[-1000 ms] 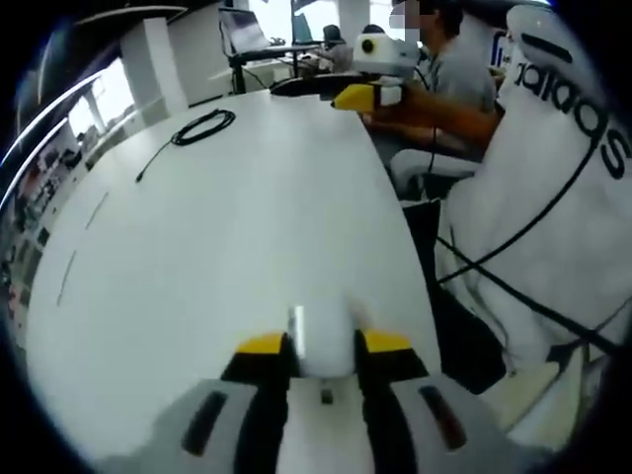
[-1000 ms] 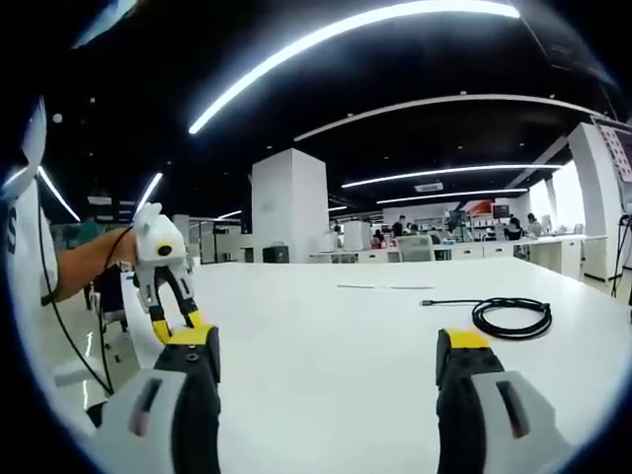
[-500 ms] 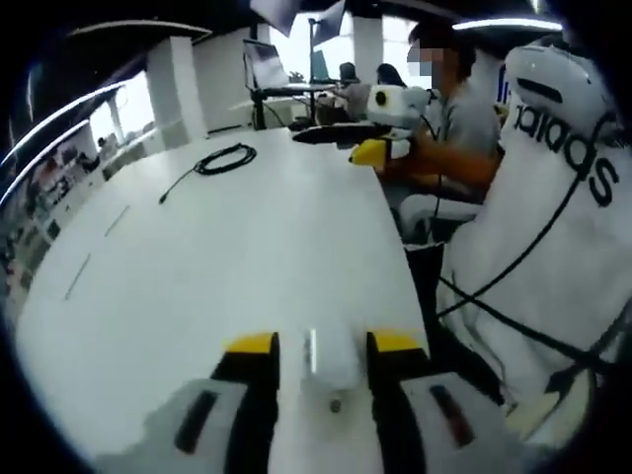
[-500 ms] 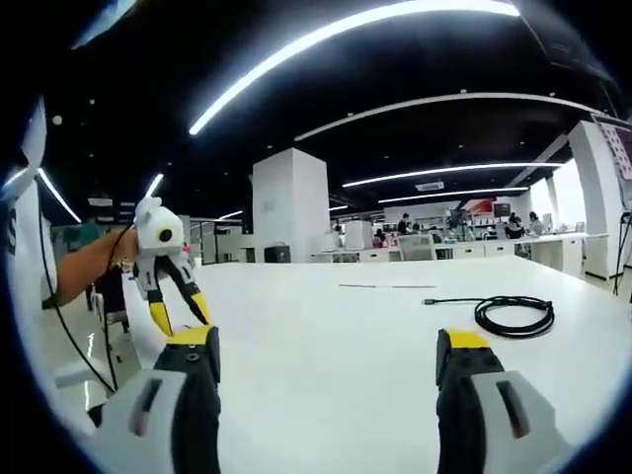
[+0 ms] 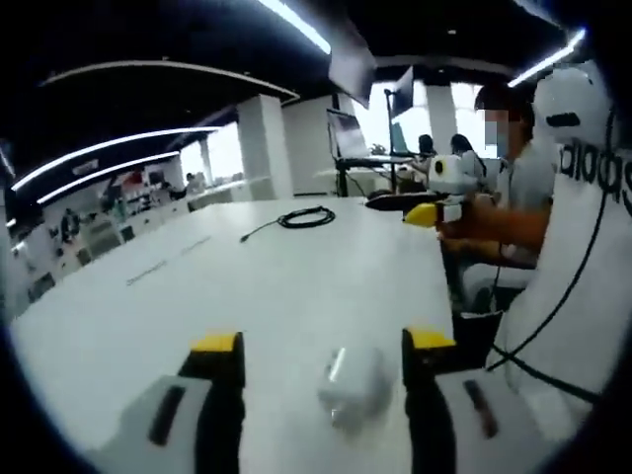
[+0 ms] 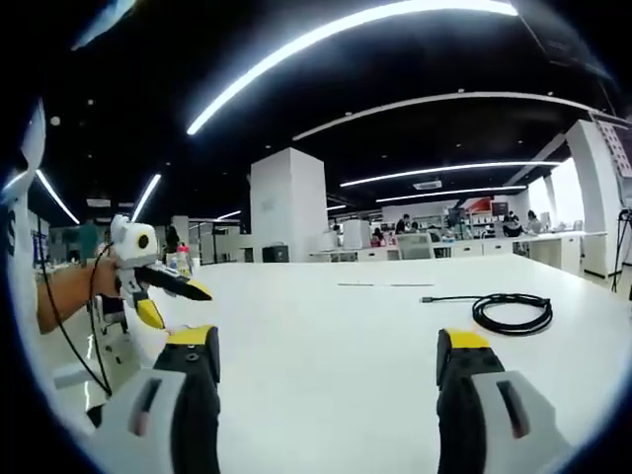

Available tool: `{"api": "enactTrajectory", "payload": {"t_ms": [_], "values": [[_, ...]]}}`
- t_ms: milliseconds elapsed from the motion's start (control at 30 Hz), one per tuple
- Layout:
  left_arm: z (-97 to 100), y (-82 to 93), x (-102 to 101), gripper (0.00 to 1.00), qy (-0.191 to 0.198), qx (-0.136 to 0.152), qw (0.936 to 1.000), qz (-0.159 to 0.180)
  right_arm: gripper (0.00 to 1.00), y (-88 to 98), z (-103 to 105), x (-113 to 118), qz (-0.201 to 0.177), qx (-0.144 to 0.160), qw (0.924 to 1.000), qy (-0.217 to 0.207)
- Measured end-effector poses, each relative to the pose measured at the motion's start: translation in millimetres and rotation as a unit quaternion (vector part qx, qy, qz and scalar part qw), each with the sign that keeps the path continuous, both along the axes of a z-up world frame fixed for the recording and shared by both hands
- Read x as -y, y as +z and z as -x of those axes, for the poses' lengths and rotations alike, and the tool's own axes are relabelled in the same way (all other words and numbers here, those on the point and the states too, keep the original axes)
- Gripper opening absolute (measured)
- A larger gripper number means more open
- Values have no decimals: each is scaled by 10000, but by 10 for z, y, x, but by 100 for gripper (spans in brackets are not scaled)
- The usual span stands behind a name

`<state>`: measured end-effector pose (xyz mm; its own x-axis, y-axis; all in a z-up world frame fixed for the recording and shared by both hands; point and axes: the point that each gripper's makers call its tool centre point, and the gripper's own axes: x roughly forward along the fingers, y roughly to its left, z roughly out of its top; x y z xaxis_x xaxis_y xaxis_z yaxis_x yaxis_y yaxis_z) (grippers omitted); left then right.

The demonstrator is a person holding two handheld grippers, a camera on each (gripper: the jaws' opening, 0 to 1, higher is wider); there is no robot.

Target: Plug the desk Type‑C cable into the charger adapter.

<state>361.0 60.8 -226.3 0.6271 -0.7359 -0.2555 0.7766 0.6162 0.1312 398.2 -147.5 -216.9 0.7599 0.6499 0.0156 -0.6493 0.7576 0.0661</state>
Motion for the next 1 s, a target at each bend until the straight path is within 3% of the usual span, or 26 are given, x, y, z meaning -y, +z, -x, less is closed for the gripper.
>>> {"api": "enactTrajectory", "payload": {"t_ms": [100,200,233,300,400,533,633,733,800,1000], "values": [[21,104,-41,68,438,345,9977,385,92,-14,-7,0,27,-6,10000,1],[23,80,-84,78,832,381,9945,500,92,-27,-8,-9,28,-11,10000,13],[9,55,-128,80,1116,455,9916,473,92,-37,-5,-11,35,-21,10000,12],[24,82,-138,84,1307,773,9868,563,92,-54,-5,-14,42,-43,10000,16],[68,84,-127,87,1529,814,9817,797,92,-59,-1,-20,58,-42,10000,20],[66,192,-145,87,1821,1010,9691,1322,92,-62,-3,-17,65,-39,10000,22],[54,198,-201,89,2035,1071,9639,1344,92,-55,-2,-10,57,-32,10000,12],[19,211,-350,92,2525,1211,9528,1177,92,-43,4,-6,61,-15,10000,8],[15,188,-368,99,2612,1051,9505,1313,92,-47,1,-4,70,-15,10000,4],[18,115,-382,100,2702,882,9499,1300,92,-40,3,-6,72,1,10000,1]]}}
